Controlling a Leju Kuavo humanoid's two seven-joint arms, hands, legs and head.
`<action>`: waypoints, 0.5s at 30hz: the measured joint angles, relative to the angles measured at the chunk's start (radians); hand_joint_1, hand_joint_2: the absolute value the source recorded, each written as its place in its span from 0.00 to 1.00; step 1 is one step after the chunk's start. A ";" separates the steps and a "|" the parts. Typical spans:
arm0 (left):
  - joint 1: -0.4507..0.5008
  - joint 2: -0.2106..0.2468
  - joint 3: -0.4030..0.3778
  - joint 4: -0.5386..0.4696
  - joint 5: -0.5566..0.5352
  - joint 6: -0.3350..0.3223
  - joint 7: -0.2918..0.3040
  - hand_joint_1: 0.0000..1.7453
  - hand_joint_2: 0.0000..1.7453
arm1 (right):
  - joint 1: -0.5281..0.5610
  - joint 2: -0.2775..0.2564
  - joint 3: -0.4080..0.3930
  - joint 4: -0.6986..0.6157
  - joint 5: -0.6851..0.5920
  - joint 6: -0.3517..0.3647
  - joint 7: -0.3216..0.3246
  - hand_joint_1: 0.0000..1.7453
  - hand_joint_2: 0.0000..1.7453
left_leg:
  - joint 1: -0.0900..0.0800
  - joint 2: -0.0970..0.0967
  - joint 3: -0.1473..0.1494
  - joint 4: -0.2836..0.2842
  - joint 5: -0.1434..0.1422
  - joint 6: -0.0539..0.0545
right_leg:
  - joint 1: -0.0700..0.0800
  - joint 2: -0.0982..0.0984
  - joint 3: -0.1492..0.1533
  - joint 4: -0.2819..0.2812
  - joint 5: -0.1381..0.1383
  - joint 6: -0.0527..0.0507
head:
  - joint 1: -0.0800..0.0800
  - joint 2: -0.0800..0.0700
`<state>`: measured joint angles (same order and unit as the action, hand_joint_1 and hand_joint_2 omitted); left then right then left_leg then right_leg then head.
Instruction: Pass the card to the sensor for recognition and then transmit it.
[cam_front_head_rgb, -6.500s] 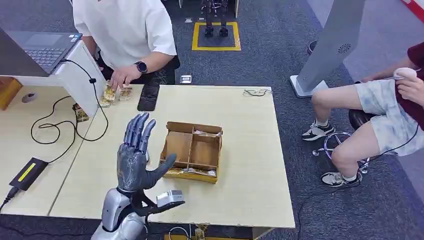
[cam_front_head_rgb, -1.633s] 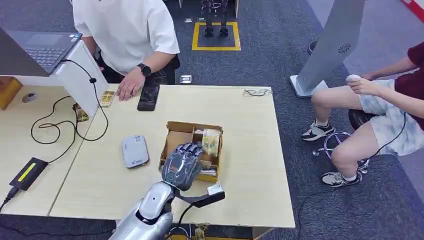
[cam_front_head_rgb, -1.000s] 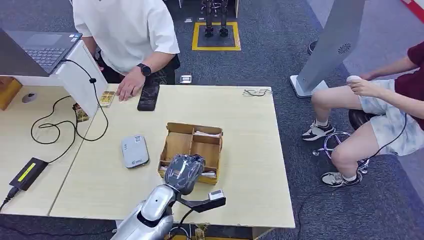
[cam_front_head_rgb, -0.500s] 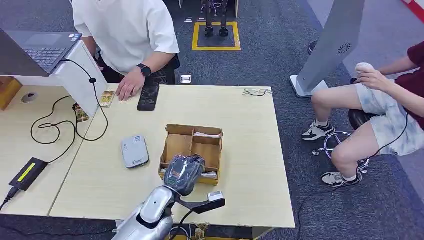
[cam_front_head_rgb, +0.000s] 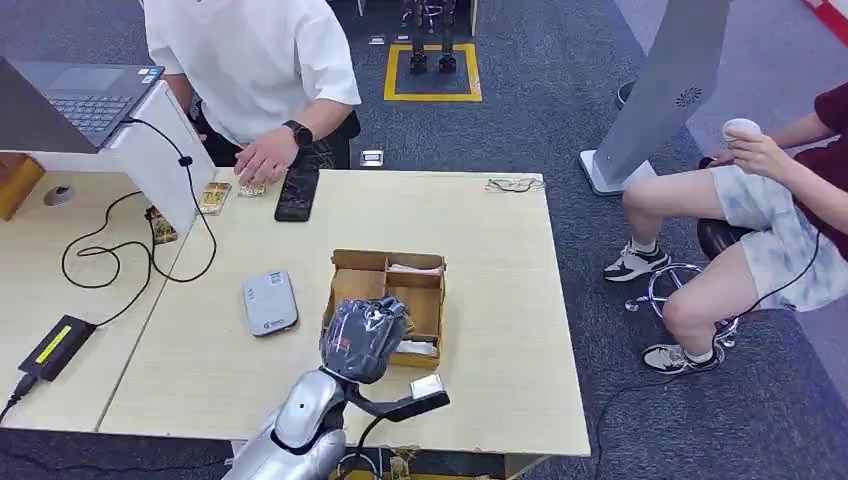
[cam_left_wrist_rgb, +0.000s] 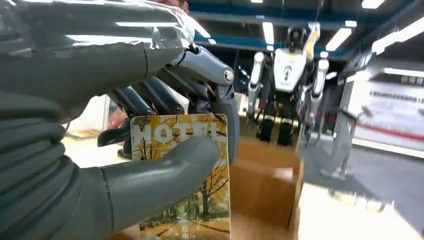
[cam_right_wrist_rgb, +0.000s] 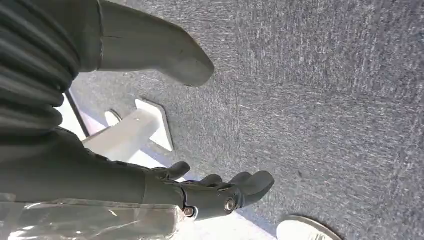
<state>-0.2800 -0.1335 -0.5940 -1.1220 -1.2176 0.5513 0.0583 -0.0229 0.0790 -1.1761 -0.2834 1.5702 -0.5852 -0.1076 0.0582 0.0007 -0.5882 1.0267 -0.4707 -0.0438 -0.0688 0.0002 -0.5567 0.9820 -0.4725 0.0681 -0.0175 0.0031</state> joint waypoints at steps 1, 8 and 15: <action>-0.001 0.003 0.002 -0.021 0.014 0.009 -0.010 1.00 1.00 | 0.000 0.000 -0.001 0.000 0.000 0.000 0.000 0.00 1.00 | 0.000 0.000 0.000 0.000 0.000 0.000 | 0.000 0.000 0.000 0.000 0.000 0.000 | 0.000 0.000; -0.001 0.009 0.008 -0.114 0.063 0.015 -0.047 1.00 1.00 | 0.000 0.000 -0.003 0.003 0.000 -0.002 -0.001 0.00 1.00 | 0.000 0.000 0.000 0.000 0.000 0.000 | 0.000 0.000 0.000 0.000 0.000 0.000 | 0.000 0.000; -0.001 0.009 0.010 -0.128 0.101 0.046 -0.066 1.00 1.00 | 0.000 0.000 -0.003 0.004 0.000 -0.008 -0.003 0.00 1.00 | 0.000 0.000 0.000 0.000 0.000 0.000 | 0.000 0.000 0.000 0.000 0.000 0.000 | 0.000 0.000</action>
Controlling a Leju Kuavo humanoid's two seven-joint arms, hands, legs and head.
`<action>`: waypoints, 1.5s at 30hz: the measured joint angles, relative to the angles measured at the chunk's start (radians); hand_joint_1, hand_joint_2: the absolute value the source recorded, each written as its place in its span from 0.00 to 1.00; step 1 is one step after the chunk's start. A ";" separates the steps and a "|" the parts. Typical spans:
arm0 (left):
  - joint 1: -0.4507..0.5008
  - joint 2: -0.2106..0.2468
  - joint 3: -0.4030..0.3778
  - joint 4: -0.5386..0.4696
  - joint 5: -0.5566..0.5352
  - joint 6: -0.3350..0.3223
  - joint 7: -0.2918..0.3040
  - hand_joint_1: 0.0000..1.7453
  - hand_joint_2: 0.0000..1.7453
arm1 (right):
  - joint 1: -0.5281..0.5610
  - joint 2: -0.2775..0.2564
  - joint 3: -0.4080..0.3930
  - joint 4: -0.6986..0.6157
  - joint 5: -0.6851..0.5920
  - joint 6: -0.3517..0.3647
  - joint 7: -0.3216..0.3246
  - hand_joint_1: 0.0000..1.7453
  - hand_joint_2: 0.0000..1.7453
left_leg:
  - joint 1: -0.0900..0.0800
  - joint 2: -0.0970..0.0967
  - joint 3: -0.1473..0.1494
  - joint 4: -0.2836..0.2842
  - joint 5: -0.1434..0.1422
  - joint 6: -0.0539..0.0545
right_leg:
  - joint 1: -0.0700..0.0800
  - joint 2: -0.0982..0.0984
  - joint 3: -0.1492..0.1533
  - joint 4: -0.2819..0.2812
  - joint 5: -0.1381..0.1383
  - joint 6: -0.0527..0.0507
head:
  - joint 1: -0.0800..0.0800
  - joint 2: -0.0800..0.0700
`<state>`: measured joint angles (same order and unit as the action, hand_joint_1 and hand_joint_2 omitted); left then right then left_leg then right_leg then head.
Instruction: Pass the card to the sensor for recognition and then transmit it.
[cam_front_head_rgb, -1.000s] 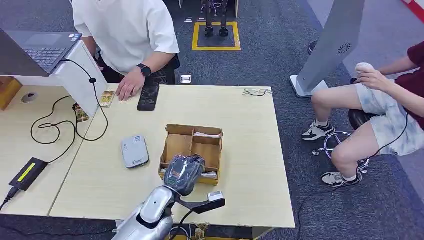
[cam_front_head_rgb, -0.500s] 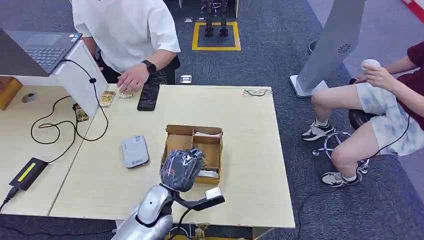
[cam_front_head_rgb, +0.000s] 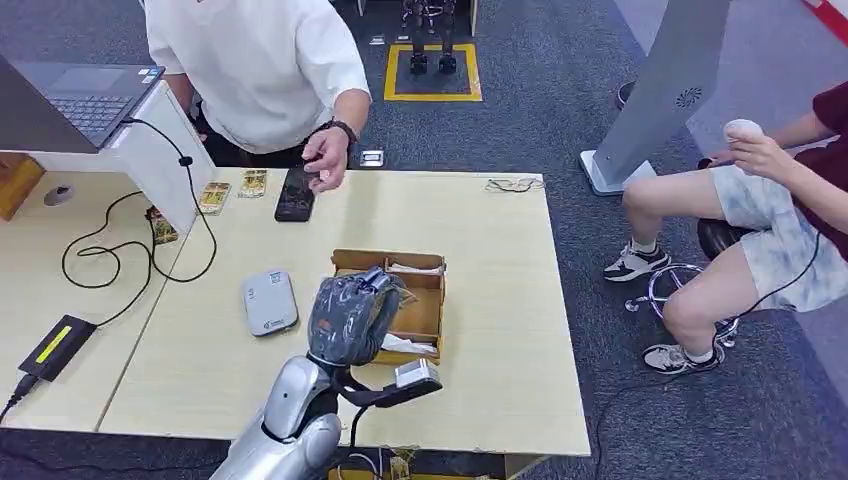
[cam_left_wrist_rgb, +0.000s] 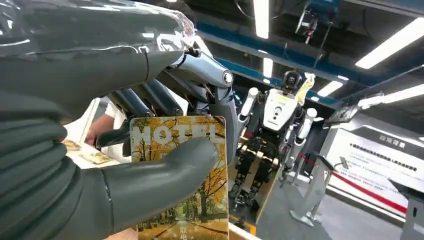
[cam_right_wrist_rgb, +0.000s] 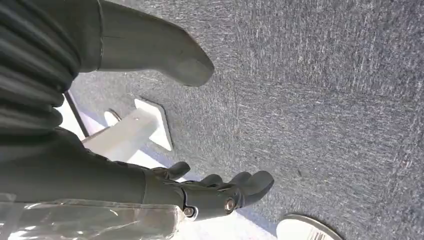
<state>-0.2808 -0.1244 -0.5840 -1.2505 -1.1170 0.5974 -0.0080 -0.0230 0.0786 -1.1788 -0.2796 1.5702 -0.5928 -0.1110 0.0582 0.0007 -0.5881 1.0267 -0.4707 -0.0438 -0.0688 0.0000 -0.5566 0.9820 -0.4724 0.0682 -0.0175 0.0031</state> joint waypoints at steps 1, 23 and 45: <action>0.000 0.000 0.000 -0.002 0.001 0.000 0.000 1.00 1.00 | 0.000 0.000 0.000 0.000 0.000 0.000 0.002 0.00 1.00 | 0.000 0.000 0.000 0.000 0.000 0.000 | 0.000 0.000 0.000 0.000 0.000 0.000 | 0.000 0.000; -0.093 -0.002 0.017 0.024 0.100 -0.084 0.018 1.00 1.00 | -0.002 -0.005 0.005 0.009 0.000 0.002 0.012 0.00 1.00 | 0.000 0.000 0.000 0.000 0.001 0.000 | 0.000 0.000 0.000 0.000 0.001 0.000 | 0.000 0.000; -0.389 -0.045 0.078 0.316 0.214 -0.160 0.084 1.00 1.00 | -0.017 -0.012 0.039 0.035 0.000 0.001 0.026 0.00 1.00 | 0.000 0.000 0.000 0.000 0.003 0.001 | 0.000 0.000 0.000 0.000 0.003 0.001 | 0.000 0.000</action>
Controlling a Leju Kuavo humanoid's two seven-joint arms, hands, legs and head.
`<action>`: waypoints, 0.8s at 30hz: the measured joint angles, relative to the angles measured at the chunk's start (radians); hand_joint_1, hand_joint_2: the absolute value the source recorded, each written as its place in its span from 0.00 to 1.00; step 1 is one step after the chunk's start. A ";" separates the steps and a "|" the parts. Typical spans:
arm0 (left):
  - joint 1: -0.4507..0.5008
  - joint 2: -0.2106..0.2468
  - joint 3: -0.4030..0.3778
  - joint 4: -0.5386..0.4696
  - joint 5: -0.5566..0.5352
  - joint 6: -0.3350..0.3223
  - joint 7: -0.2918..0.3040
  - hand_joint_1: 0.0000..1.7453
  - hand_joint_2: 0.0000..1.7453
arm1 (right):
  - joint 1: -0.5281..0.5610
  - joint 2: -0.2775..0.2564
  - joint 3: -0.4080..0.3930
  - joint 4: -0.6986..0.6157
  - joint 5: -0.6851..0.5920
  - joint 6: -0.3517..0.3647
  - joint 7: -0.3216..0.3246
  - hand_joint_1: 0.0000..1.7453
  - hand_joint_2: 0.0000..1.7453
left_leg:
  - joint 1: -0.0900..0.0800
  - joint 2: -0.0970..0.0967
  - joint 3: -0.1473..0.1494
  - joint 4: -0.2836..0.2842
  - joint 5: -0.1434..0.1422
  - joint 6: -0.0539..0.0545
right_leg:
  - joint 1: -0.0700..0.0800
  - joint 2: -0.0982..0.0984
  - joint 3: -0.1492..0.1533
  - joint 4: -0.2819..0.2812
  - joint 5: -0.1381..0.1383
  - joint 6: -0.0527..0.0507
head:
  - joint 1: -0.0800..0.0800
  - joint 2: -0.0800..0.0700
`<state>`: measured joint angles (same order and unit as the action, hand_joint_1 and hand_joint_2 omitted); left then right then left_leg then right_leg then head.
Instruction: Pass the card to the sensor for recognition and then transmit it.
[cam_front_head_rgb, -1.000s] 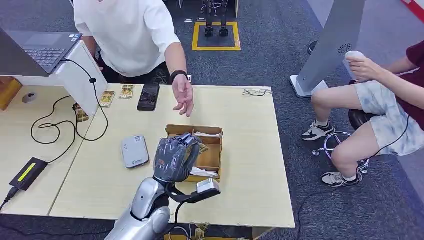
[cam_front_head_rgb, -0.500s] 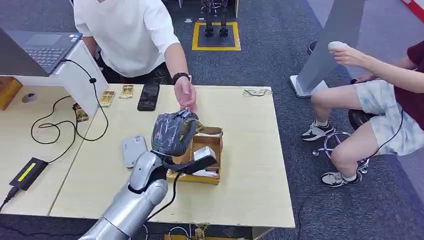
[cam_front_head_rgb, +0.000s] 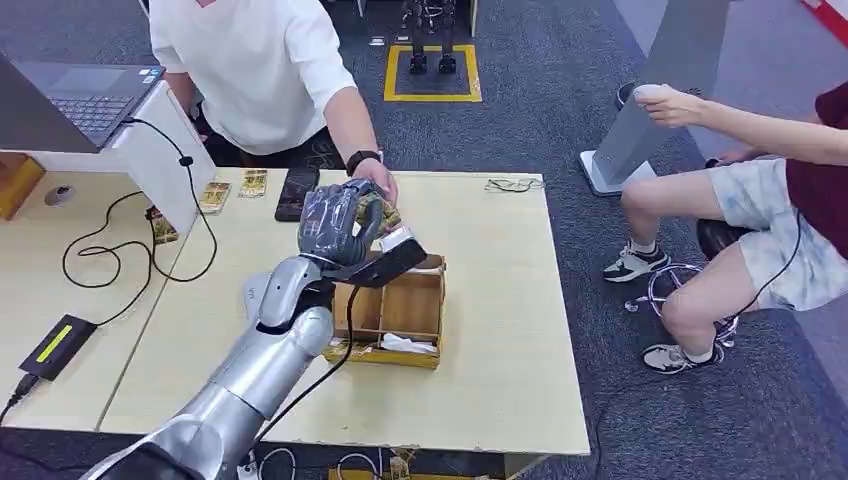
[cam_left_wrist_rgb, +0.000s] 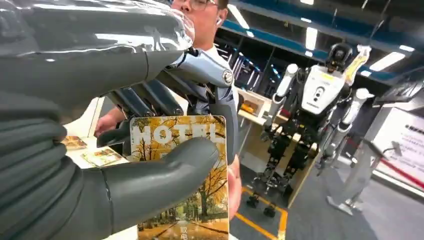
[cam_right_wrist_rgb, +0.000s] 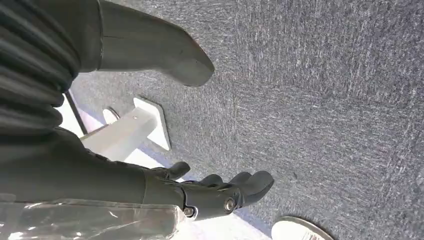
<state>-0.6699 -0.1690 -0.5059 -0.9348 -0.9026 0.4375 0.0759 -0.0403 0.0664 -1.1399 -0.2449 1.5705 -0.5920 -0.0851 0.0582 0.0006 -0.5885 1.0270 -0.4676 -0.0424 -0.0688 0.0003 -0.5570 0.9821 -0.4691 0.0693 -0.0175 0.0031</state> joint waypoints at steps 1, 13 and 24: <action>-0.011 -0.006 0.006 0.020 0.007 0.003 0.006 1.00 1.00 | -0.001 0.000 0.002 0.000 0.000 0.000 0.003 0.00 1.00 | 0.000 0.000 0.000 0.000 0.000 0.000 | 0.000 0.000 0.000 0.000 0.000 0.000 | 0.000 0.000; -0.102 -0.042 0.055 0.234 0.079 0.047 0.015 1.00 1.00 | -0.003 0.000 0.028 0.013 0.000 0.000 0.026 0.00 1.00 | 0.000 0.000 0.000 0.000 0.000 0.000 | 0.000 0.000 0.000 0.000 0.000 0.000 | 0.000 0.000; -0.110 -0.057 0.064 0.287 0.077 0.054 0.007 0.91 1.00 | -0.004 0.000 0.048 0.014 0.000 0.000 0.030 0.00 1.00 | 0.000 0.000 0.000 0.000 0.000 0.000 | 0.000 0.000 0.000 0.000 0.000 0.000 | 0.000 0.000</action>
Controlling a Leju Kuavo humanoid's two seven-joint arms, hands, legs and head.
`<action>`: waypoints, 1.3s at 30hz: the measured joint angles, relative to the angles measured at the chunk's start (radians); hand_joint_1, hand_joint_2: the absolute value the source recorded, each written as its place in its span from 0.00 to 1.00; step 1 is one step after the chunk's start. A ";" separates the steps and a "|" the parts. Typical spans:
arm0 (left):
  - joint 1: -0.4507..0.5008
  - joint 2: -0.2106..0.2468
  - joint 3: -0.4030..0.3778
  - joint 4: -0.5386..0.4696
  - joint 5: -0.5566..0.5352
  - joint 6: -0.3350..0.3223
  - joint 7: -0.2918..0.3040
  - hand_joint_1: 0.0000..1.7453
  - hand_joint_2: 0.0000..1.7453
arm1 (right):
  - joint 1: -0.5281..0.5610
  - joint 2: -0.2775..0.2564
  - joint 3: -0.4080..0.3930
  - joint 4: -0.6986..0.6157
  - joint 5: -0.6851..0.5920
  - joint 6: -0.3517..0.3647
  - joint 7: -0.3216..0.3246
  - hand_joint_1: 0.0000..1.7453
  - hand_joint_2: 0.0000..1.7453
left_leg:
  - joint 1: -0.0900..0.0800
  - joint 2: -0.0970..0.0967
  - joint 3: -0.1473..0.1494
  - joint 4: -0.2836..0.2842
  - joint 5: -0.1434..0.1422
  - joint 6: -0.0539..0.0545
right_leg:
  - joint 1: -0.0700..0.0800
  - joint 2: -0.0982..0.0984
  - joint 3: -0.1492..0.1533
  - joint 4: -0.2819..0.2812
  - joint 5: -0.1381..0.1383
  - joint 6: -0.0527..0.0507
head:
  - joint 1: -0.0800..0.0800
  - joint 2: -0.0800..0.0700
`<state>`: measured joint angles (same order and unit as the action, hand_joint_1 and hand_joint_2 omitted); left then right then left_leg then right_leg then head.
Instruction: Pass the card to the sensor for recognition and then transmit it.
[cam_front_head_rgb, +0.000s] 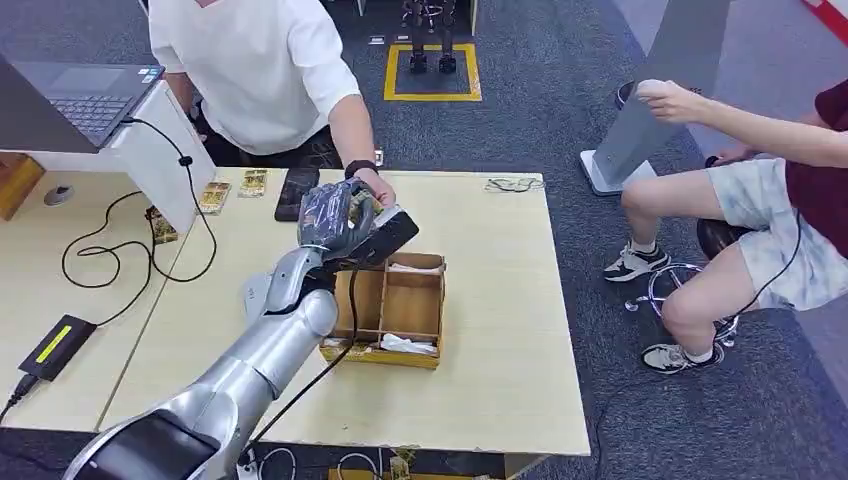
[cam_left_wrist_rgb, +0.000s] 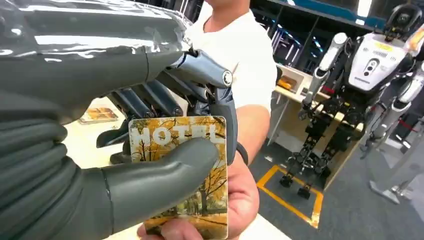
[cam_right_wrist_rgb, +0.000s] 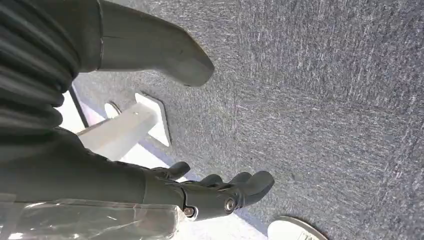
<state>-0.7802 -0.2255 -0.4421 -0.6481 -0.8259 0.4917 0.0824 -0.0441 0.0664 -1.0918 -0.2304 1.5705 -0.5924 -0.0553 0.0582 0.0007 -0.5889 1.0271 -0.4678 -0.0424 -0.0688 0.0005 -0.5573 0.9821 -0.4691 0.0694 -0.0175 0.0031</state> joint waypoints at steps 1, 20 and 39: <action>0.000 -0.001 0.000 0.002 -0.004 -0.002 0.002 0.10 1.00 | 0.000 0.000 0.003 0.000 0.000 0.000 0.002 0.00 1.00 | 0.000 0.000 0.000 0.000 0.000 0.000 | 0.000 0.000 0.000 0.000 0.000 0.000 | 0.000 0.000; 0.015 0.000 0.000 -0.048 0.014 -0.016 -0.019 0.00 1.00 | -0.001 0.000 0.026 0.000 0.000 0.000 0.000 0.00 1.00 | 0.000 0.000 0.000 0.000 0.000 0.000 | 0.000 0.000 0.000 0.000 0.000 0.000 | 0.000 0.000; 0.220 0.069 0.000 -0.415 0.156 -0.068 -0.106 0.00 1.00 | 0.018 0.000 0.023 -0.001 -0.020 -0.001 -0.004 0.00 1.00 | 0.000 0.000 -0.001 0.000 0.000 0.000 | 0.000 0.000 0.000 0.000 0.000 0.000 | 0.000 0.000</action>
<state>-0.5606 -0.1568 -0.4421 -1.0627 -0.6703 0.4242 -0.0240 -0.0259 0.0664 -1.0693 -0.2316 1.5503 -0.5932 -0.0595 0.0582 0.0007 -0.5899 1.0270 -0.4679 -0.0423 -0.0688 0.0002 -0.5577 0.9821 -0.4695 0.0698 -0.0175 0.0030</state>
